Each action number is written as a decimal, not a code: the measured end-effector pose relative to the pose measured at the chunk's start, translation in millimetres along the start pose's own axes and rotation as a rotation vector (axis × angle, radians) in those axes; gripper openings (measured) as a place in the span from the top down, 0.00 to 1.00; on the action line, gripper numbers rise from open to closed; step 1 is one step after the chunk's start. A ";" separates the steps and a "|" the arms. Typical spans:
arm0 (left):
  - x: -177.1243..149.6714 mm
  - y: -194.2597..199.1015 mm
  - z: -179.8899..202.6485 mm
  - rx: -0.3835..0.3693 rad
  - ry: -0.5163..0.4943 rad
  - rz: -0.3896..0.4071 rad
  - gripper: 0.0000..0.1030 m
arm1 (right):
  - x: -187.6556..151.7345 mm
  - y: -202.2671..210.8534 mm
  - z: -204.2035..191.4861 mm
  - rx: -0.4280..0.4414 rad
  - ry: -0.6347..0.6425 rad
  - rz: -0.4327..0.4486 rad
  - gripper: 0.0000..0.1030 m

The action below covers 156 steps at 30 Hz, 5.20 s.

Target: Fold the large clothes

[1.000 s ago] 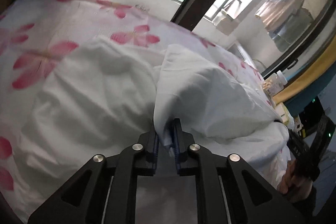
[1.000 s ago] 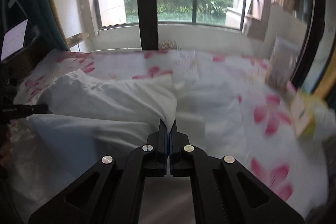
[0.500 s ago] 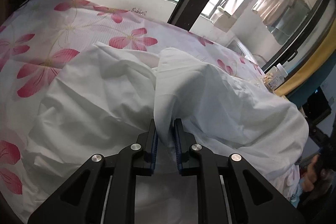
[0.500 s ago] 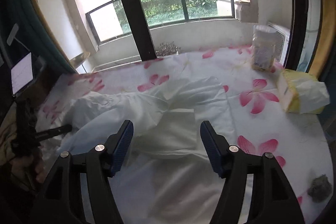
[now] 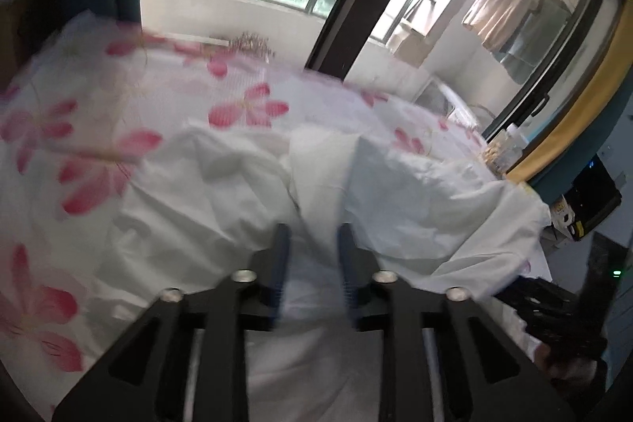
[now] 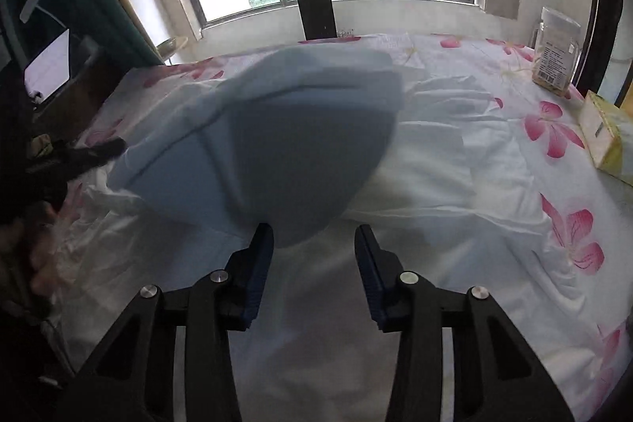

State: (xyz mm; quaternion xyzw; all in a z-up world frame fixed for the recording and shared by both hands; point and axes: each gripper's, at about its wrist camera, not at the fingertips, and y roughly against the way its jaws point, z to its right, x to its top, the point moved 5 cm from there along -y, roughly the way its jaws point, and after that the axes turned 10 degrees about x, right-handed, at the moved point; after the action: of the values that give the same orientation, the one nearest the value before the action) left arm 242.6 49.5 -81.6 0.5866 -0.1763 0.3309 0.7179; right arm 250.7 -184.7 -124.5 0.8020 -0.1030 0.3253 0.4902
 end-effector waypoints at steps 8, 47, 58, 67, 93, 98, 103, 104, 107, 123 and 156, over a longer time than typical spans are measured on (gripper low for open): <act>48.7 24.5 77.1 -0.093 -0.199 0.144 0.66 | 0.6 -7.6 3.0 -0.016 0.019 0.024 0.59; 67.2 -30.5 166.4 -0.395 -0.321 -0.116 0.66 | 94.3 -13.4 -53.9 0.222 -0.010 0.296 0.84; -16.8 -86.3 174.3 -0.377 -0.298 -0.276 0.66 | 20.9 -4.1 2.2 -0.056 -0.008 0.120 0.83; -46.9 -92.5 153.9 -0.327 -0.274 -0.305 0.66 | 63.9 36.8 13.3 -0.093 0.055 0.238 0.83; 0.5 -92.1 32.8 -0.098 -0.224 -0.183 0.69 | 43.7 -37.5 62.0 -0.022 -0.080 0.078 0.83; -1.7 -87.4 14.1 -0.102 -0.164 -0.180 0.81 | 41.9 -34.6 65.3 -0.012 -0.106 0.080 0.85; -7.8 -86.3 29.4 -0.056 -0.231 -0.169 0.81 | 37.8 -31.4 56.2 -0.066 -0.080 0.047 0.84; -7.8 -86.3 28.8 -0.056 -0.224 -0.173 0.81 | 37.3 -30.3 56.0 -0.075 -0.080 0.041 0.84; -4.6 -75.0 33.7 -0.070 -0.221 -0.165 0.81 | 34.3 -25.9 52.6 -0.090 -0.084 0.019 0.81; 0.5 -30.9 44.6 -0.023 -0.253 -0.036 0.55 | 30.4 12.6 29.9 -0.138 -0.063 0.068 0.36; -75.1 112.9 -5.5 -0.012 -0.060 0.105 0.43 | -35.8 106.9 -4.7 -0.160 0.020 0.177 0.26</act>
State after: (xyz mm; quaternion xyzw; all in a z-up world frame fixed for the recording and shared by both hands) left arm 110.9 45.1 -49.2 0.5817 -0.2304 0.3493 0.6975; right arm 169.6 -239.4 -68.5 0.7449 -0.1939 0.3662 0.5229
